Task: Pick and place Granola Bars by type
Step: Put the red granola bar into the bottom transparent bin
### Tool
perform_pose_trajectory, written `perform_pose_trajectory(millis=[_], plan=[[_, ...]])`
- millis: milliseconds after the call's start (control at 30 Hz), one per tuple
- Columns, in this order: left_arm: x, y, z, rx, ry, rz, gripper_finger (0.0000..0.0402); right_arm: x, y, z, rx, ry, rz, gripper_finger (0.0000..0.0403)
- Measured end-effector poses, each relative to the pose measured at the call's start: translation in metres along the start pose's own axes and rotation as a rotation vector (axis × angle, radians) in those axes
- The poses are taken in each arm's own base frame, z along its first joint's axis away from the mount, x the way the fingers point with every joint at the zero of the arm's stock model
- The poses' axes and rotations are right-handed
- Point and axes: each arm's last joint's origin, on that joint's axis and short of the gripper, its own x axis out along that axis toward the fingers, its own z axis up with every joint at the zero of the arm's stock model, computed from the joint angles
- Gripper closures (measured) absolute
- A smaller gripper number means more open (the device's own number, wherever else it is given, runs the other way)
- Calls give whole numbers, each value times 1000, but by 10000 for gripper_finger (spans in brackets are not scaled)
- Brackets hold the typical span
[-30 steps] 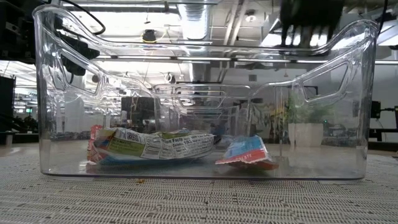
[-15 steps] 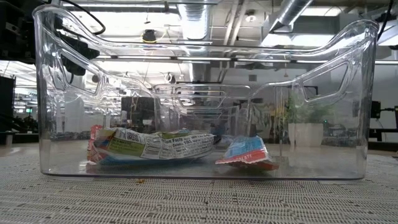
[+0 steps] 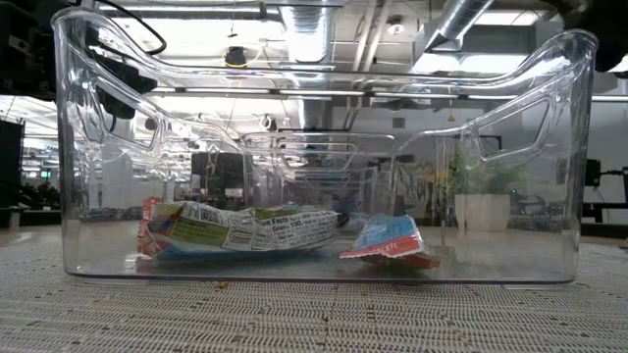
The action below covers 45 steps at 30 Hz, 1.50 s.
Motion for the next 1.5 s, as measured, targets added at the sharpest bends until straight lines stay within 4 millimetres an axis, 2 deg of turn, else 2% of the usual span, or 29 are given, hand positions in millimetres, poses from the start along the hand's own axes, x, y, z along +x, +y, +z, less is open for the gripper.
perform_pose_trajectory(millis=[133, 400, 633, 833, 1000, 1333, 1500], plan=[[0, 0, 0, 2, 0, 0, 244, 1, 0, -2, 83, -114, 20, 245], [0, 0, 0, 2, 0, -1, 244, 22, -5, -7, 188, -136, 10, 247], [0, 0, 0, 2, 0, -1, 244, 56, 7, -11, 132, -135, 11, 252], [0, 0, 0, 4, 0, 0, 244, 77, 16, -11, 48, -157, 98, 257], [0, 0, 0, -8, 0, 0, 244, 84, 9, -7, 52, -190, 84, 263], [0, 0, 0, -1, 0, 1, 244, 88, 9, -7, -50, -237, 112, 255], [0, 0, 0, -5, 0, 1, 244, 88, 11, -8, -63, -236, 124, 279]])
